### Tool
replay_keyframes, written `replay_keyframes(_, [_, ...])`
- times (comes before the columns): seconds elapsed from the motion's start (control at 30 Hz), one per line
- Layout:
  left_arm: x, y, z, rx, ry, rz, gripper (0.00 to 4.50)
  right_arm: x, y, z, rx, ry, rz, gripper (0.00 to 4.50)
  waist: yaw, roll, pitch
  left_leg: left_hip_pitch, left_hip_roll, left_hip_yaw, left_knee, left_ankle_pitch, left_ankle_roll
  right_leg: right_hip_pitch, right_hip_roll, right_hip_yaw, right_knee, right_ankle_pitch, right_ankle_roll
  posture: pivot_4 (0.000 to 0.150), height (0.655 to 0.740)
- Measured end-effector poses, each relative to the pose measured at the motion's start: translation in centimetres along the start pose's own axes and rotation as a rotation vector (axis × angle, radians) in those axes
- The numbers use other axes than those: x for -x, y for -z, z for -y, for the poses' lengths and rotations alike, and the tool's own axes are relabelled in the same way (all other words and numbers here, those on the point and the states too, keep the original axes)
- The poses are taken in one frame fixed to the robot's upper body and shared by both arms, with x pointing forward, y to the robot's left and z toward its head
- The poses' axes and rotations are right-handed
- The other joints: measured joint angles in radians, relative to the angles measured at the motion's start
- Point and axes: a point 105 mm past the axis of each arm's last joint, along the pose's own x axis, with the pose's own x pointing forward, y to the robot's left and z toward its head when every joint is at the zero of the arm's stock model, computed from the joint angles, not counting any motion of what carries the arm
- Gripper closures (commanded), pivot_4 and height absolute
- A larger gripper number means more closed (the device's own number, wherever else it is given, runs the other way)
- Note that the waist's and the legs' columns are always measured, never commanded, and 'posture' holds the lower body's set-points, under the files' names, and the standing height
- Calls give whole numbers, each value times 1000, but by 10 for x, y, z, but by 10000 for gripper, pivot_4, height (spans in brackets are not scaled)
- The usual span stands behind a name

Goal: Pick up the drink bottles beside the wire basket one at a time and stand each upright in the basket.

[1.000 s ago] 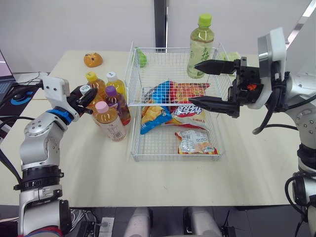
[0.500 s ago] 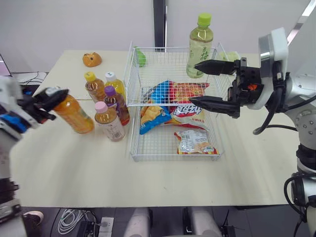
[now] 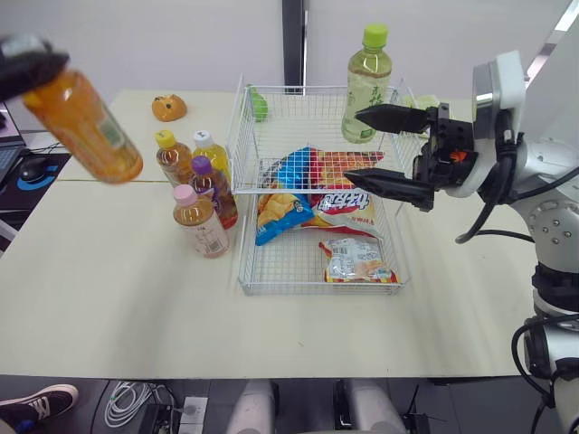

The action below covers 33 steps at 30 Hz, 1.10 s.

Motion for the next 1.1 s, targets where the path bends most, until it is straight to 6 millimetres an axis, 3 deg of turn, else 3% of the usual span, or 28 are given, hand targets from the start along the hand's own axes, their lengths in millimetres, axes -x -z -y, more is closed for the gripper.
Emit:
replay_keyframes(0.2, [-36, -21, 6, -7, 136, 29, 31235, 5, 0, 4, 7, 37, 4, 0, 3, 0, 0, 0, 0, 0, 1, 0, 0, 0, 2, -1, 1, -1, 0, 1500, 7400])
replay_keyframes(0.57, [-120, -30, 15, -52, 277, 162, 31235, 19, -3, 9, 61, 163, -50, 0, 0, 0, 1, -3, 0, 1, 1, 0, 0, -3, 2, -1, 2, 1, -2, 1500, 7400])
replay_keyframes(0.73, [-155, -17, 28, -47, 332, 177, 31235, 27, -4, 10, 88, 224, -82, 0, -1, 0, 1, -3, 0, 1, 1, 0, 0, -3, 2, 0, 2, 1, -2, 1500, 7400])
replay_keyframes(0.87, [-181, 5, 34, -51, 327, 160, 31235, 40, -3, 12, 102, 295, -121, 0, 2, 0, 1, -4, 0, 1, 2, 0, 0, -3, 1, -1, 2, 1, -3, 1500, 7400])
replay_keyframes(1.1, [-213, 31, 46, -48, 295, 143, 31235, 48, -5, 11, 112, 342, -155, 0, 1, 0, 1, -5, -1, 1, 2, 0, 0, -4, 1, -1, 2, 1, -2, 1500, 7400])
